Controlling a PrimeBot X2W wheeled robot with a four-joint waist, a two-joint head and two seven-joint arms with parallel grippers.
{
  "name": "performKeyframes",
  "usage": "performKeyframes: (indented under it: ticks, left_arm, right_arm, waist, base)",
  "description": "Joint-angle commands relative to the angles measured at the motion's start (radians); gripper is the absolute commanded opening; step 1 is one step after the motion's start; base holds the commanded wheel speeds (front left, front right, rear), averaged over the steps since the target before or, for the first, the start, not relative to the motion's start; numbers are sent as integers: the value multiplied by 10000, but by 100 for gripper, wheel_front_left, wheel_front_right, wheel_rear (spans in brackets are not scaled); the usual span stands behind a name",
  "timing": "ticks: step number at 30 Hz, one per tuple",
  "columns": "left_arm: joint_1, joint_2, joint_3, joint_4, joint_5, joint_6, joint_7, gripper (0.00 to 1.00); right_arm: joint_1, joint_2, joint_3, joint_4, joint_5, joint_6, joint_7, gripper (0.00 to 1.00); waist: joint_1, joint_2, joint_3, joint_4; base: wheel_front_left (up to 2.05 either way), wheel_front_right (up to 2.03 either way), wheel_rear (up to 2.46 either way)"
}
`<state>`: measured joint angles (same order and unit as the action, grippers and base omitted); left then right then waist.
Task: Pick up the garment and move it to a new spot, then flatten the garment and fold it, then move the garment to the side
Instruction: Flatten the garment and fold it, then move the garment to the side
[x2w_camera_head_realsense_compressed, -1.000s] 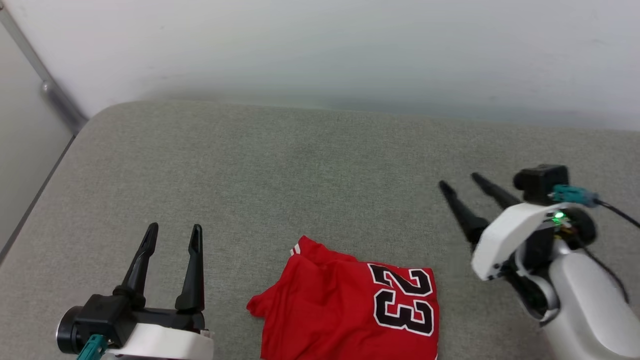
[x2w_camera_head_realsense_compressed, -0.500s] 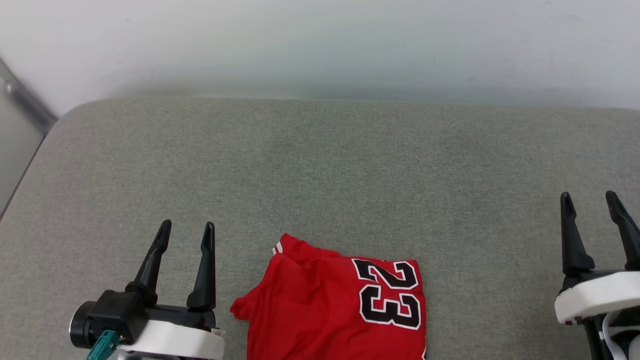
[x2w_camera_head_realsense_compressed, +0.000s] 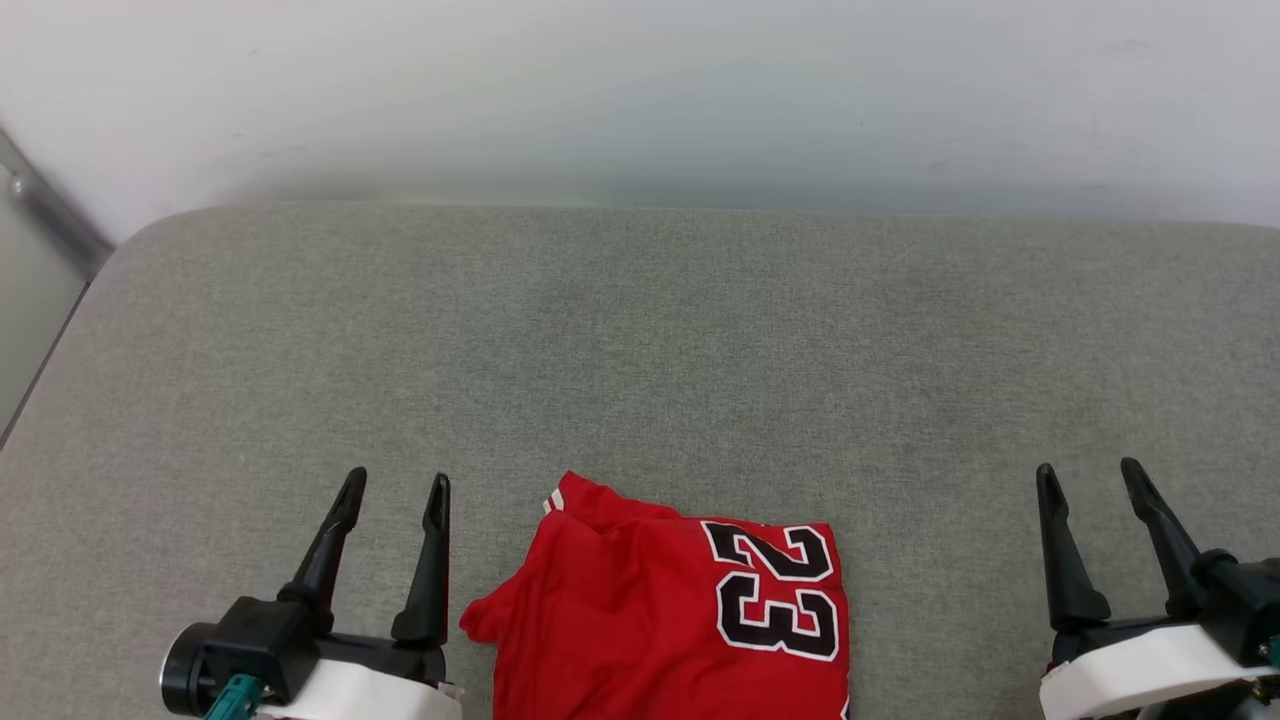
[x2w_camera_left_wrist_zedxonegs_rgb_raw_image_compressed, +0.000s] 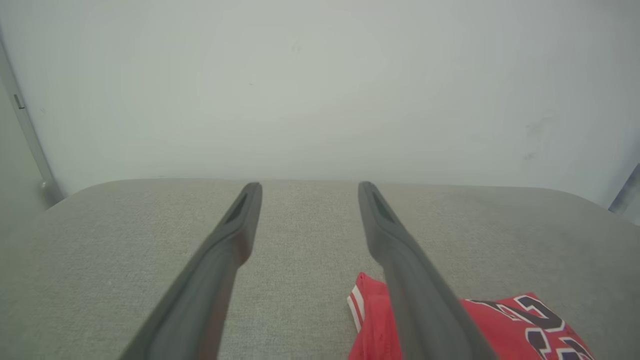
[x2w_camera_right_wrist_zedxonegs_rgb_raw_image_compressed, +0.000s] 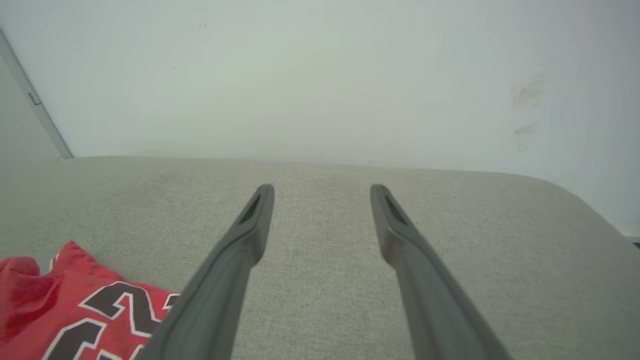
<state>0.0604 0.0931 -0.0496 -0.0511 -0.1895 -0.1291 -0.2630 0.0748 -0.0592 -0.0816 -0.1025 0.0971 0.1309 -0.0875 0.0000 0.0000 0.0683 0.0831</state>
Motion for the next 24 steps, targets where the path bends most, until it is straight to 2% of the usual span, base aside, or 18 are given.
performKeyframes:
  ticks: [1,10,15,16,17,18,24]
  left_arm:
    - [123,53,-19,32,-8,-12,-22,100]
    - [89,46,-74,118,-39,-12,-22,100]
    - [-18,98,-64,128,-51,-12,-22,100]
    - [-36,97,-71,129,-48,-12,-22,100]
    - [-69,87,-98,134,-36,-12,-22,100]
    - [-84,80,-108,139,-34,-12,-22,100]
    - [-300,8,-209,152,-18,-13,-22,100]
  right_arm:
    - [141,53,0,-22,159,-3,-9,100]
    - [102,102,-92,-100,122,-3,184,100]
    - [207,110,21,-410,414,-3,1221,100]
    - [260,111,114,-488,509,-3,1649,100]
    - [389,112,482,-654,644,-3,2860,100]
    - [421,91,616,-765,720,-3,3569,100]
    - [483,-86,1456,-1826,1361,-3,7422,100]
  waist:
    - [0,0,-9,2]
    - [0,0,-20,18]
    - [0,0,56,60]
    - [0,0,85,77]
    - [0,0,144,113]
    - [0,0,182,133]
    - [0,0,510,338]
  base:
    - [0,0,0]
    - [0,0,0]
    - [0,0,0]
    - [0,0,0]
    - [0,0,0]
    - [0,0,0]
    - [0,0,0]
